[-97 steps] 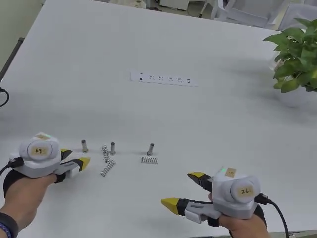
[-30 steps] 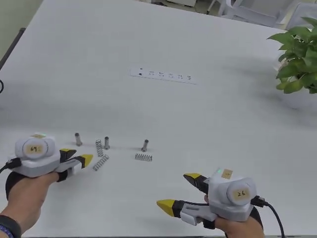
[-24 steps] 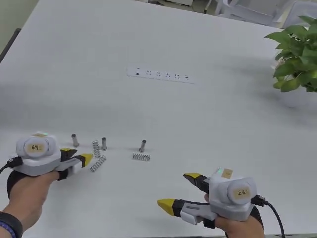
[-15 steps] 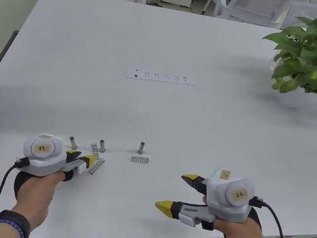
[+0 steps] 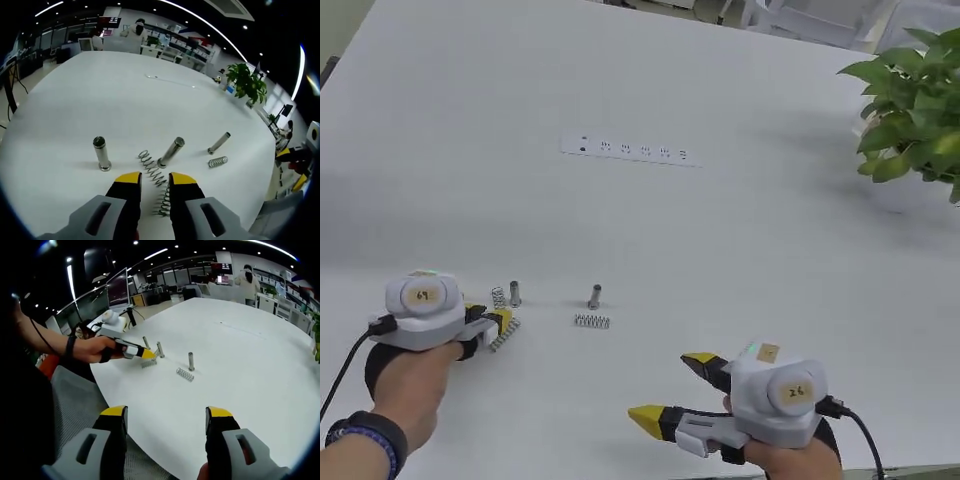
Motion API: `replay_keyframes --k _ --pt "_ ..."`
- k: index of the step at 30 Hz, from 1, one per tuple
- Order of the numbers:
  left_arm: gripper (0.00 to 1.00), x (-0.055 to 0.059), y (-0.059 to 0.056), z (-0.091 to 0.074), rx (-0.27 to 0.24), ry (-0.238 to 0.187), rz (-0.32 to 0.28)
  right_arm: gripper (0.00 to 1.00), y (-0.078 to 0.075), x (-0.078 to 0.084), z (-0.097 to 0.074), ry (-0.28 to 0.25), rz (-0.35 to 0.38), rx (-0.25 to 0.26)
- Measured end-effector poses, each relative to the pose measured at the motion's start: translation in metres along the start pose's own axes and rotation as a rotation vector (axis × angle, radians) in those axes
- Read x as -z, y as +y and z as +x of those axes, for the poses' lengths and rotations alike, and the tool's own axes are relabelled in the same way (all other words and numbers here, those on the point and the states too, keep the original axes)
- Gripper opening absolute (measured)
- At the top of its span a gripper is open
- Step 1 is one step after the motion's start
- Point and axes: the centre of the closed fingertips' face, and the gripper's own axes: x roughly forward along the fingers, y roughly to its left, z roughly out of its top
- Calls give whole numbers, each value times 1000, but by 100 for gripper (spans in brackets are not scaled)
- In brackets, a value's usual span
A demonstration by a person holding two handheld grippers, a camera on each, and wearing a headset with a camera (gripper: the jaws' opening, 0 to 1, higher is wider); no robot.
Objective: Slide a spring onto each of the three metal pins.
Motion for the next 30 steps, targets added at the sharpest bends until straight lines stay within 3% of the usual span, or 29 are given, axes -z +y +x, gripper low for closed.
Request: replay_keyframes --k 8,11,19,30 --pt "12 0 5 8 -17 17 42 61 0 0 -2 0 0 2" --pt "7 1 9 8 -37 31 97 61 -2 -1 -1 -4 3 4" --pt "3 7 15 2 -65 55 183 61 1 -1 1 2 -8 -4" --pt "3 19 27 -11 -82 87 244 61 2 -3 -1 -7 -8 0"
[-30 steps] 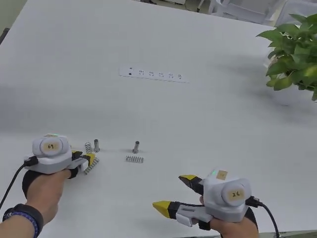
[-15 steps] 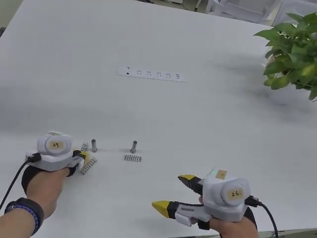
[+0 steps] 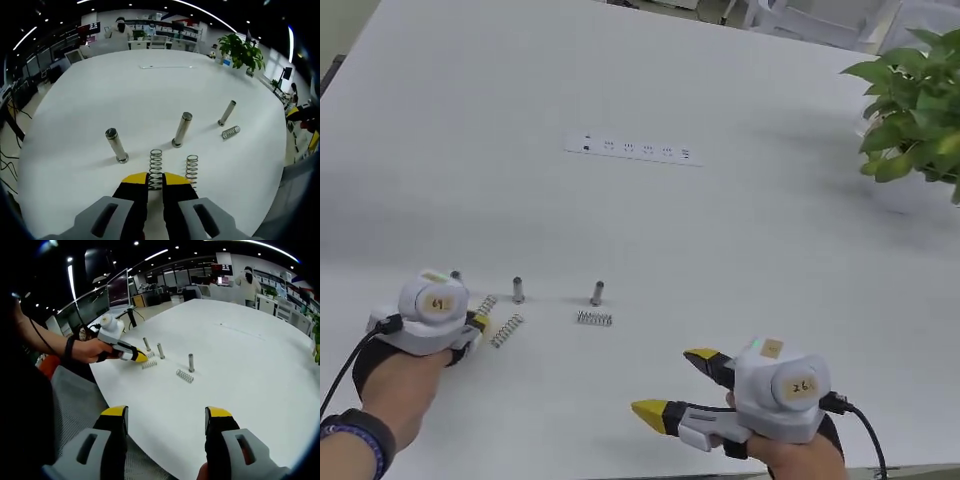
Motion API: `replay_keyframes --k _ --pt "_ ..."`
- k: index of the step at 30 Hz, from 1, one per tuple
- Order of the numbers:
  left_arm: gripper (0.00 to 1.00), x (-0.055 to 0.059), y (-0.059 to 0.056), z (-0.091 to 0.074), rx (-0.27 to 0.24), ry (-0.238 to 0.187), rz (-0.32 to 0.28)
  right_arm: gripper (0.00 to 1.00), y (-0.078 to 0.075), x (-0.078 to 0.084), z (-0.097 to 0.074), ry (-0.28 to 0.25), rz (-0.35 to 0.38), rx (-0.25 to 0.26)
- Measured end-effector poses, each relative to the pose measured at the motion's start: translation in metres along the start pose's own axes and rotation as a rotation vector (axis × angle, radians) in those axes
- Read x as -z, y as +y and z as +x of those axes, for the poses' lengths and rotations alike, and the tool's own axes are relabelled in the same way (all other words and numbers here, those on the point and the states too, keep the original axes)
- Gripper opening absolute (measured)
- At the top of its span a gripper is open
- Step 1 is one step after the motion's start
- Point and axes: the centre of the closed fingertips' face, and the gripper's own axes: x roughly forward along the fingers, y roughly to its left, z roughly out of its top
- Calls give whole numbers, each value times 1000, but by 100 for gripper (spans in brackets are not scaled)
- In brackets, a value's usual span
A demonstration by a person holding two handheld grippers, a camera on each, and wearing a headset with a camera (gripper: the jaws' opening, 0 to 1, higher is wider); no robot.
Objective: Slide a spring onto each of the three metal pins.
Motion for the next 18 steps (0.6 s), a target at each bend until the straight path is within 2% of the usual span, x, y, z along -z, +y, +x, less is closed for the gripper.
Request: replay_keyframes --k 2,3,5,8,13,18 --pt "3 0 0 0 3 2 16 61 1 1 0 3 -3 -2" --pt "4 1 1 0 2 11 82 61 2 2 1 2 -4 -4" --pt "4 0 -1 -1 -2 8 128 61 2 1 1 -1 -4 -5" --pt "3 1 -2 -5 -9 20 132 61 3 0 1 -5 -2 -6" --pt "2 9 -2 -11 10 49 139 61 4 -2 1 -9 -11 -6" --pt "2 11 2 -21 8 37 121 60 3 -3 0 -16 -11 -5"
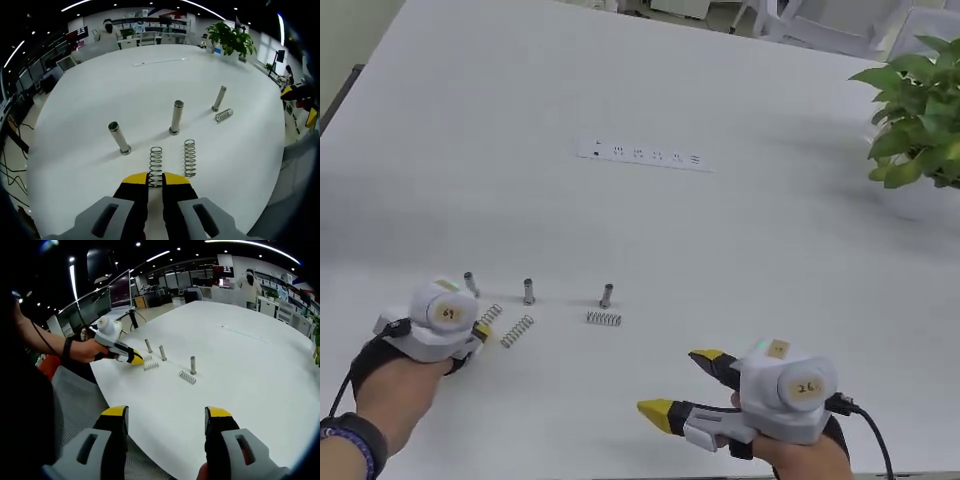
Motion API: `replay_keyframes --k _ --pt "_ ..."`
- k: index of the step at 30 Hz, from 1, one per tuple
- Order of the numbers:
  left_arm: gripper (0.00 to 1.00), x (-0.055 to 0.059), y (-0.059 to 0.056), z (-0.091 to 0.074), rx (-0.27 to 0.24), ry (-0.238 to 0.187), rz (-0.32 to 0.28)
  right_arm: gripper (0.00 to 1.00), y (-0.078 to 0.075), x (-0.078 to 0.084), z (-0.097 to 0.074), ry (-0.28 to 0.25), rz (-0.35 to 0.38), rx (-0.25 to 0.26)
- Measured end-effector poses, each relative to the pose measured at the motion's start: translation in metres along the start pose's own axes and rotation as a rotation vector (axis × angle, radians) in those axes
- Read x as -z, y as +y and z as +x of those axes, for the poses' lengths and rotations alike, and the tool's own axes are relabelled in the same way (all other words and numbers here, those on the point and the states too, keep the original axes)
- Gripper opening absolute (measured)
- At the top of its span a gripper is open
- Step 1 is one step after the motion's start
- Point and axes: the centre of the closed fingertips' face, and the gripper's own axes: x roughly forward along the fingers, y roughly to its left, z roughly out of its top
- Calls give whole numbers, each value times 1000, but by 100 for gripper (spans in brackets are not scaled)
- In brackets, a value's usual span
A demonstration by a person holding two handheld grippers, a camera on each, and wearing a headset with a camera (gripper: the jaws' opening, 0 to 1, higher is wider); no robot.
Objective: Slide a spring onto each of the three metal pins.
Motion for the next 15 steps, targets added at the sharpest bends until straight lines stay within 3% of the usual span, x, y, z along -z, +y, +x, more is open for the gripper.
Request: replay_keyframes --k 8,15 --pt "2 -5 -3 -21 26 -42 -8 58 9 4 4 3 -2 -33" --pt "2 -2 -2 -37 32 -75 -6 55 12 6 7 7 -8 -51"
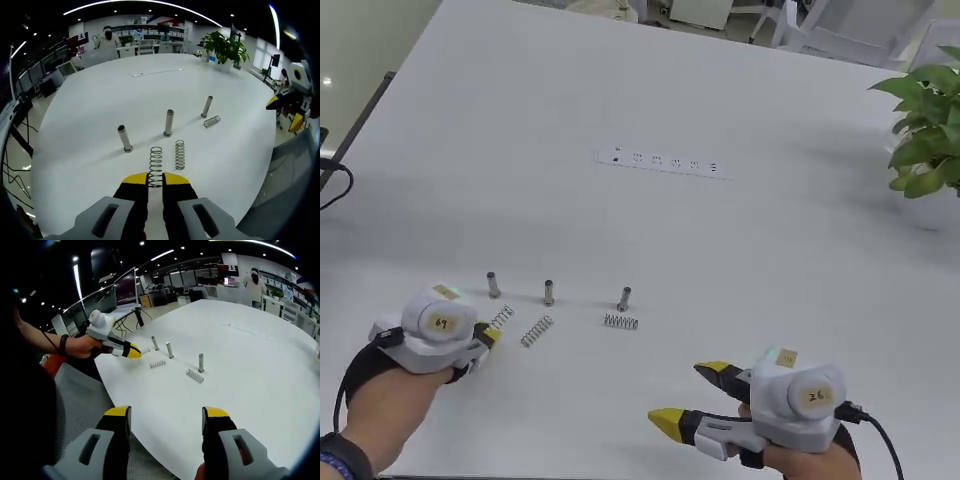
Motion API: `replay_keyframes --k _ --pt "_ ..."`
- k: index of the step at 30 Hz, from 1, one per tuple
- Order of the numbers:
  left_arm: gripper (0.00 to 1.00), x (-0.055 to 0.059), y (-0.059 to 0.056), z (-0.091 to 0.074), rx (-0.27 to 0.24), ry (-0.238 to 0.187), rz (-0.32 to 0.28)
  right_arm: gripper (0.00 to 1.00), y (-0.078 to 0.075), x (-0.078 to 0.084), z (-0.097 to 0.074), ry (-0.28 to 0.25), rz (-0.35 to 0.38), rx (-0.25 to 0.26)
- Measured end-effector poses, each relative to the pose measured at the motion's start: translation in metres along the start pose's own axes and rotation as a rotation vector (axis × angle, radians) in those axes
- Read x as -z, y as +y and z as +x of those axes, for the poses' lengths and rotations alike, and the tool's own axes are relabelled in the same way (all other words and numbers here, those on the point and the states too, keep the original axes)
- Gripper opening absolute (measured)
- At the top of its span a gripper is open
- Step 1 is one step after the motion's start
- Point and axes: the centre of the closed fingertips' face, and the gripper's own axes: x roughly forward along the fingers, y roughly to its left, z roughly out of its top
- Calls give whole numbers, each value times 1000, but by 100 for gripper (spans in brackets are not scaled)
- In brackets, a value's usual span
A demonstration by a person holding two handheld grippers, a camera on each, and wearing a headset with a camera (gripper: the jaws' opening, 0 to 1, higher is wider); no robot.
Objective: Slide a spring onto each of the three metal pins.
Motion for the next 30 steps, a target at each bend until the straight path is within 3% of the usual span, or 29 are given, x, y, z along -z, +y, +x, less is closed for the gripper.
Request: replay_keyframes --k 12,30 --pt "2 -5 -5 -19 14 -46 13 55 8 -7 7 3 -25 -23" --pt "2 -24 -13 -40 24 -105 38 55 14 -15 11 7 -56 -43"
